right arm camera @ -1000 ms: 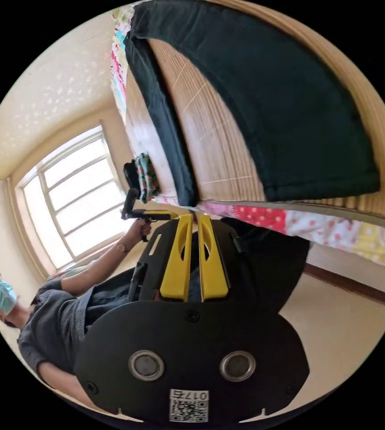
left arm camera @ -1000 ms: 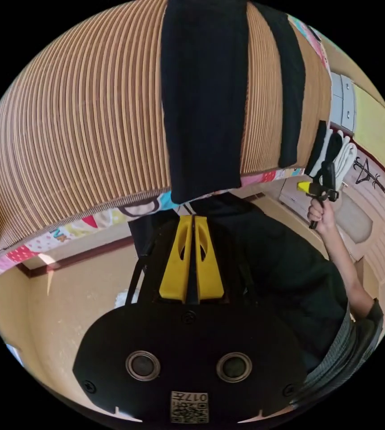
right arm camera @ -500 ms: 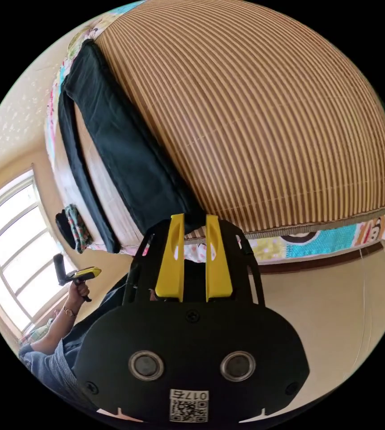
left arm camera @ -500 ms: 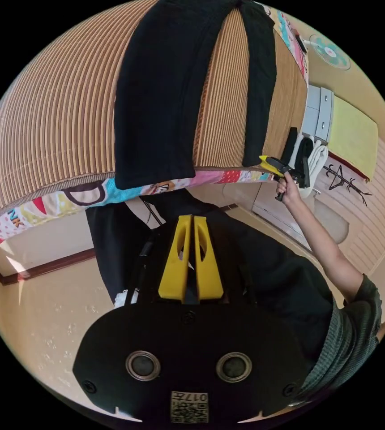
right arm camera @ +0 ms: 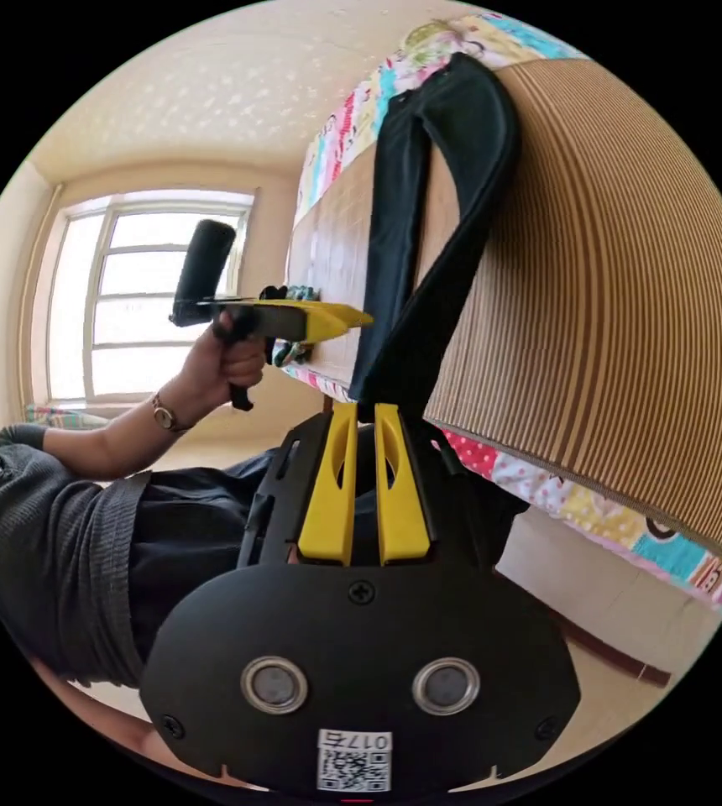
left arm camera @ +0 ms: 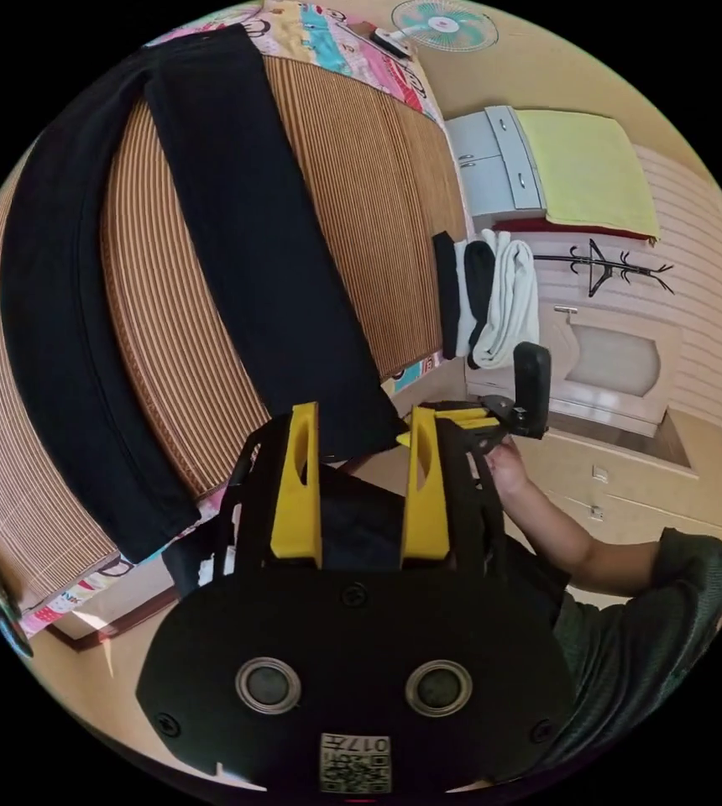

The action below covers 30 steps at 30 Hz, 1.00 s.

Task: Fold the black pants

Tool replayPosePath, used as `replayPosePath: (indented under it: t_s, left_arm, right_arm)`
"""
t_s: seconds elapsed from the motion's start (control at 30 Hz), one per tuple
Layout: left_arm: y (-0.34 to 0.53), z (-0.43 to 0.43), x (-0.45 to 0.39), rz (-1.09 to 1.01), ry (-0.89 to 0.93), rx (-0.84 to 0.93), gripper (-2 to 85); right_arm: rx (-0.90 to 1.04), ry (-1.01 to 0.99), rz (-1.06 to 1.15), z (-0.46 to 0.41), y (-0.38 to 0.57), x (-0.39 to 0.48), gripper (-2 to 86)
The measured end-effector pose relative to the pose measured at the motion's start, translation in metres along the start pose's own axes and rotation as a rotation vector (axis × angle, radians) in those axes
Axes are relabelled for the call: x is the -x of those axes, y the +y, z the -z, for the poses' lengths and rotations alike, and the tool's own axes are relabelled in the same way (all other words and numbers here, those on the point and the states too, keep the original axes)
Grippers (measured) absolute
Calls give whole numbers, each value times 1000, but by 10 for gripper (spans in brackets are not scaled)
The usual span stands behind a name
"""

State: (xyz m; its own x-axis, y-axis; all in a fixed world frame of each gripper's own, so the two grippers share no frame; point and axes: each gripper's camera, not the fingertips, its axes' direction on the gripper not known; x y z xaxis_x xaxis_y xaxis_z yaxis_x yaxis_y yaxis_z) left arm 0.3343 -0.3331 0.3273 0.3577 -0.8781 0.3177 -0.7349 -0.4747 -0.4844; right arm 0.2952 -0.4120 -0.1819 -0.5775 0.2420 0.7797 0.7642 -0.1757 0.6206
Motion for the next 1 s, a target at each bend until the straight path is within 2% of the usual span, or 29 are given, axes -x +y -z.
replayPosePath:
  t_s: [0.07, 0.13, 0.2, 0.27, 0.33, 0.4, 0.5, 0.57, 0.67, 0.8, 0.93, 1.0]
  left_arm:
    - [-13, -6, -9, 14, -85, 26, 154]
    - [-23, -16, -14, 11, -147, 95, 104]
    - [-20, -15, -16, -36, -136, 101, 49]
    - [-11, -12, -13, -82, -161, 100, 38]
    - [6, 1, 1, -64, -144, 69, 33]
    - [20, 16, 15, -39, -86, 18, 33]
    - [36, 34, 44, 21, -19, -21, 35]
    - [45, 47, 61, 68, 19, -49, 35]
    - [56, 64, 82, 101, 100, -94, 34]
    - [67, 78, 104, 147, 144, -102, 35]
    - [78, 91, 129, 197, 231, -134, 36]
    - [81, 95, 140, 203, 270, -143, 36]
  right_arm:
    - [29, -28, 86, -3, -11, 23, 26]
    - [102, -35, 139, -13, -25, 38, 27]
    - [308, 36, 259, -30, -42, 47, 31]
    - [423, 107, 266, -31, -55, 36, 36]
    - [439, 169, 184, -18, -76, 14, 44]
    - [359, 126, 40, 11, -115, -19, 65]
    - [170, 22, -57, 47, -175, -41, 93]
    - [68, 35, -103, 59, -217, -48, 109]
    - [-60, 75, -191, 59, -288, -64, 135]
    - [-202, -14, -374, 39, -376, -95, 160]
    - [-221, 79, -437, 6, -440, -100, 169]
    - [-197, 207, -437, -21, -476, -95, 167]
